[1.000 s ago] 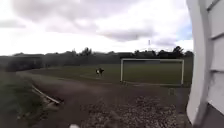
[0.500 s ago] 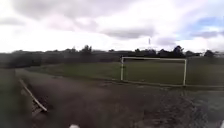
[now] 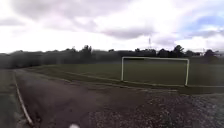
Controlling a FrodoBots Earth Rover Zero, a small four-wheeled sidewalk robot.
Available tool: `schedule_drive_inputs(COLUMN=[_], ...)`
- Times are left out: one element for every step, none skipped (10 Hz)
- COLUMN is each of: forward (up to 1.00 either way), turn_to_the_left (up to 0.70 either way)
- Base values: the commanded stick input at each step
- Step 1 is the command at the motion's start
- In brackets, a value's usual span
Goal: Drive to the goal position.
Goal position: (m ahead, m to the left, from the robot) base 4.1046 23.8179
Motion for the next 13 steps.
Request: schedule_drive_inputs(forward=[0.04, 0.15, 0.7, 0.7, 0.7, 0.7, 0.7, 0.7, 0.7, 0.7, 0.7, 0.7, 0.7], turn_to_the_left=[0.0, 0.0, 0.0, 0.0, 0.0, 0.0, 0.0, 0.13, 0.35, 0.35, 0.35, 0.35, 0.35])
